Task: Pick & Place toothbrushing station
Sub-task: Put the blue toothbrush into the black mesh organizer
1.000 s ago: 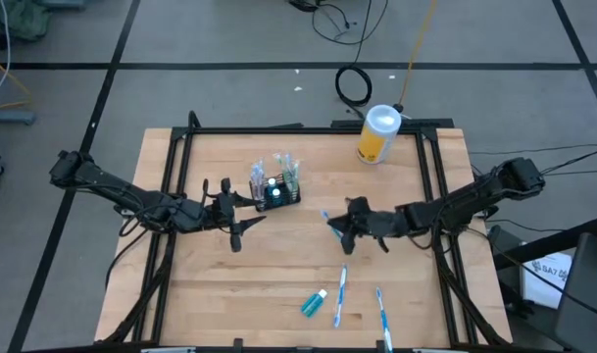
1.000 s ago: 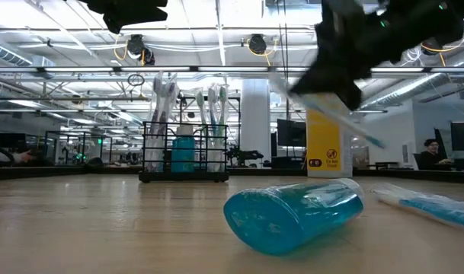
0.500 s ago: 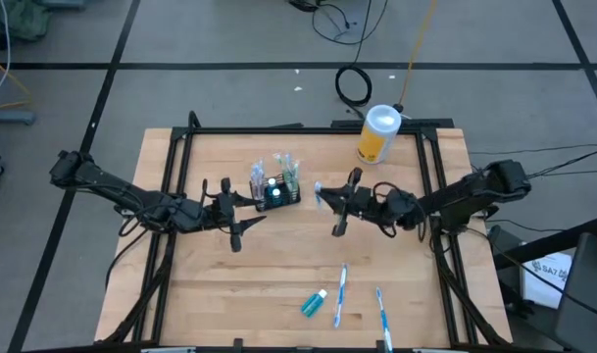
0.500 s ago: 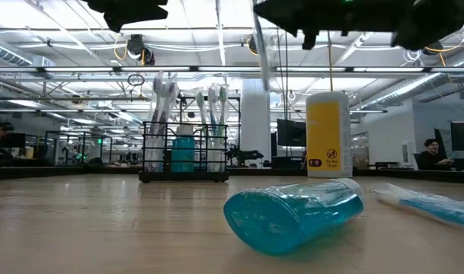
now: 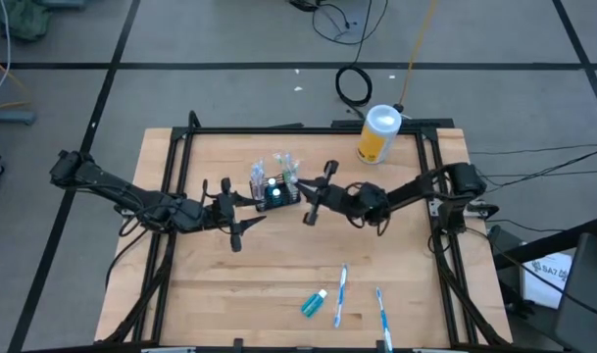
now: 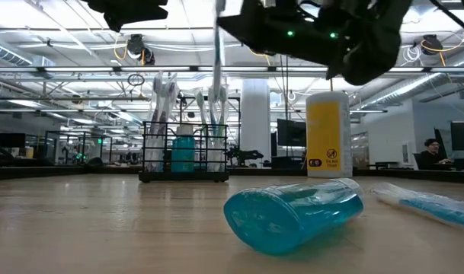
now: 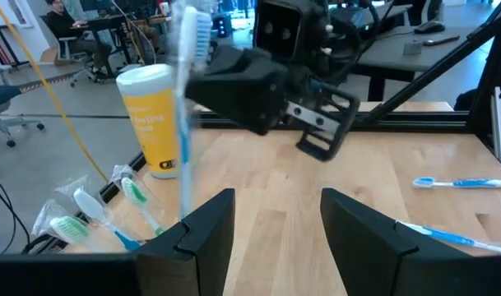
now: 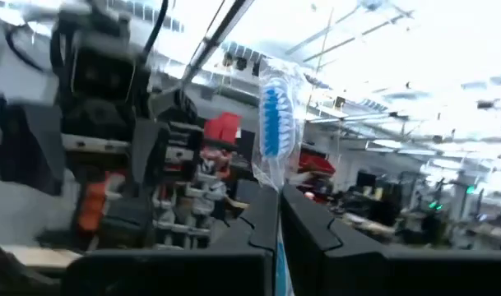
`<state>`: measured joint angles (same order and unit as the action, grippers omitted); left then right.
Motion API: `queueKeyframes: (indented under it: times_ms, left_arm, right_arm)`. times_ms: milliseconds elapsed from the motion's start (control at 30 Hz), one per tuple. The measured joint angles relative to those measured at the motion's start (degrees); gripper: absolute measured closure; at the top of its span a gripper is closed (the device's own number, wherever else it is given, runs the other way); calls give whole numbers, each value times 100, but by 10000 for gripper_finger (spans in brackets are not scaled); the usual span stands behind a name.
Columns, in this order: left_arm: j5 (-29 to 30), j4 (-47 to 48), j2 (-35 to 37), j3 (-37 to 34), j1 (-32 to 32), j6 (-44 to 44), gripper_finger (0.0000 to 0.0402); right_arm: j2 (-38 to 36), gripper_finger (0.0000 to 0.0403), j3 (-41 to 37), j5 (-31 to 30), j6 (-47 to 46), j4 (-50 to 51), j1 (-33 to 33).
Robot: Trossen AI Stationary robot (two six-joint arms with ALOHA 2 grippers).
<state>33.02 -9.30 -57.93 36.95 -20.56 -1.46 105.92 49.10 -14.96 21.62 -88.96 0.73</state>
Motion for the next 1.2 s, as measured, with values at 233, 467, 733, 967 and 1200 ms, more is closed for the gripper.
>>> queueKeyframes:
  times_ms: [233, 467, 733, 967, 1200]
  left_arm:
    - [-1, 13, -1, -2, 0, -15, 213]
    - [-4, 13, -1, -2, 0, -32, 213]
    - [-6, 11, 0, -1, 0, -32, 213]
    - [-7, 15, -1, -2, 0, -31, 213]
    - [-9, 17, 0, -2, 0, -30, 213]
  right_arm:
    - [342, 402, 243, -35, -395, 214, -267]
    - [474, 402, 243, -432, -463, 646, -389]
    - [471, 402, 243, -482, -500, 1145, -378]
    - [467, 402, 243, -1179, -969, 1544, -365]
    - [467, 402, 243, -1226, -1373, 1617, -362]
